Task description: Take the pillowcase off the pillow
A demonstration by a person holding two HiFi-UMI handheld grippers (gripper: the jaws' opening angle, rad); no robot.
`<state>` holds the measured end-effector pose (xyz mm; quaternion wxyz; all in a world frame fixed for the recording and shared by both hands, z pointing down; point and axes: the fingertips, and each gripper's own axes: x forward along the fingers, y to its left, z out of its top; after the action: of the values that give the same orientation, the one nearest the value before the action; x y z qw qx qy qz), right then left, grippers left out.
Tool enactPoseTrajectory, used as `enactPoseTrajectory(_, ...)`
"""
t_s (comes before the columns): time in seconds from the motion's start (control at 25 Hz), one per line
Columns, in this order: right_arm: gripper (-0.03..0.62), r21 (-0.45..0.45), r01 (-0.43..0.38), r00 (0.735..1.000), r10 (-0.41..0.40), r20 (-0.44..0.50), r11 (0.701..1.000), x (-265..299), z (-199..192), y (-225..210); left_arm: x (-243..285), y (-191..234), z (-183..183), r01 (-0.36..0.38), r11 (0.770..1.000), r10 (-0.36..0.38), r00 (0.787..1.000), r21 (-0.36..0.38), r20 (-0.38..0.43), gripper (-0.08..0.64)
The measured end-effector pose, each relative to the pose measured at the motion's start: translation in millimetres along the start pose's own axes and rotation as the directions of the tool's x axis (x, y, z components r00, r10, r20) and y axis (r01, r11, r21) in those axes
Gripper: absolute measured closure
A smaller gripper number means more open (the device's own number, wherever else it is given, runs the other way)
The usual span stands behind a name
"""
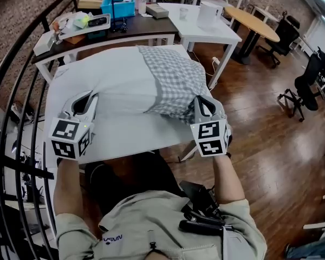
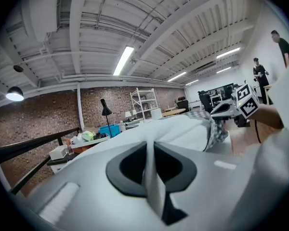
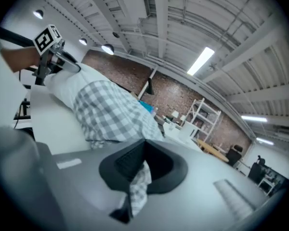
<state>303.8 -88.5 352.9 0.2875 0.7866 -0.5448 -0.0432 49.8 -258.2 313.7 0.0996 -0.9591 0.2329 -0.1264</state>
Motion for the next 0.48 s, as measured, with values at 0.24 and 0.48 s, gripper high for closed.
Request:
enactPoseTrajectory(0.24,0.588,0.042,0.141,0.977,-0.132,-0.165,0.989,15.6,-75.1,-63.5,-8.2,13.7,-8.0,-0.038,0.999,0.037,0.999,-0.030,-0.005,0.532)
enactPoseTrajectory(0.48,0.588,0.065,0.064,0.949,-0.040,-0.314,0.996,36.6,-144.9,-46.4,-14.2,-5.1,-50.1,0.000,1.000,-0.002,0.996,-0.016,-0.088,0.527)
